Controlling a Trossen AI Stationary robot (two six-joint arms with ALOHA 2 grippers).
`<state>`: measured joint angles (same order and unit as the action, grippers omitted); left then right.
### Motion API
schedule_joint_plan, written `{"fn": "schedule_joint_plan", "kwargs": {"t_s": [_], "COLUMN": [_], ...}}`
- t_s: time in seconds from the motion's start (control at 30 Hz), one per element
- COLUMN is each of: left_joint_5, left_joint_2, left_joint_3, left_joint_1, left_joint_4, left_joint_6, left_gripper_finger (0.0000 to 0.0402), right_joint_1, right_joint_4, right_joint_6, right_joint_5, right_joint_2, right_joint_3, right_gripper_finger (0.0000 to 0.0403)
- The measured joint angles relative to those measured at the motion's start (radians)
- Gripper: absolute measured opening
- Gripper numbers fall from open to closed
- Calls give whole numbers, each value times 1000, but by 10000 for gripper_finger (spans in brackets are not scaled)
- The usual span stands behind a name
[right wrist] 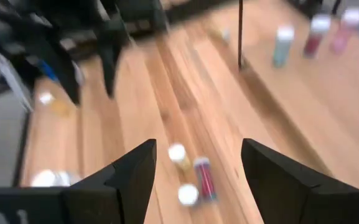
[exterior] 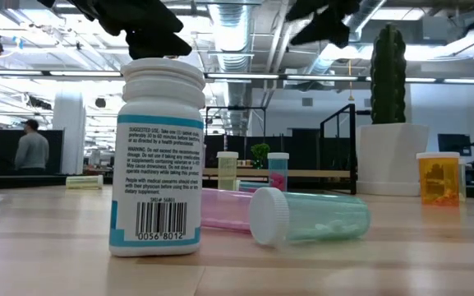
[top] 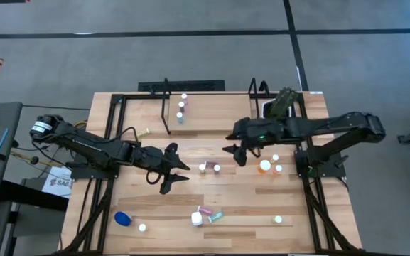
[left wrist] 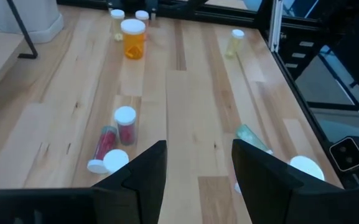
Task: Pick and place medicine bottles onto shelf by color
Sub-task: Put the blue pill bottle on the shelf
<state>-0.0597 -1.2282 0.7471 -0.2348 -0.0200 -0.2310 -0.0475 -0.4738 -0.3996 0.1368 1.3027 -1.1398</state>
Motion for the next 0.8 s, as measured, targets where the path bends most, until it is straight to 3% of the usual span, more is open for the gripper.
{"fn": "schedule_joint_plan", "kwargs": {"t_s": [0.17,0.63,0.8], "left_joint_5": [-30,-215,-243], "left_joint_2": [0,0,0], "left_joint_3": [0,0,0], "left_joint_1": [-12,-136,-153], "left_joint_4": [-27,-114,-128], "left_joint_6": [-29,-131,-154], "left_gripper_finger": [168,168,168], "right_joint_1": [-26,-85,-97], "right_joint_4": [-118,-23,-4], "right_joint_6": [52,319,339], "right_joint_5": [-1,-4,-4], "right_joint_2": [104,338,402], "right_joint_3": [-51,-54,-53], "right_gripper_finger": [260,260,260]}}
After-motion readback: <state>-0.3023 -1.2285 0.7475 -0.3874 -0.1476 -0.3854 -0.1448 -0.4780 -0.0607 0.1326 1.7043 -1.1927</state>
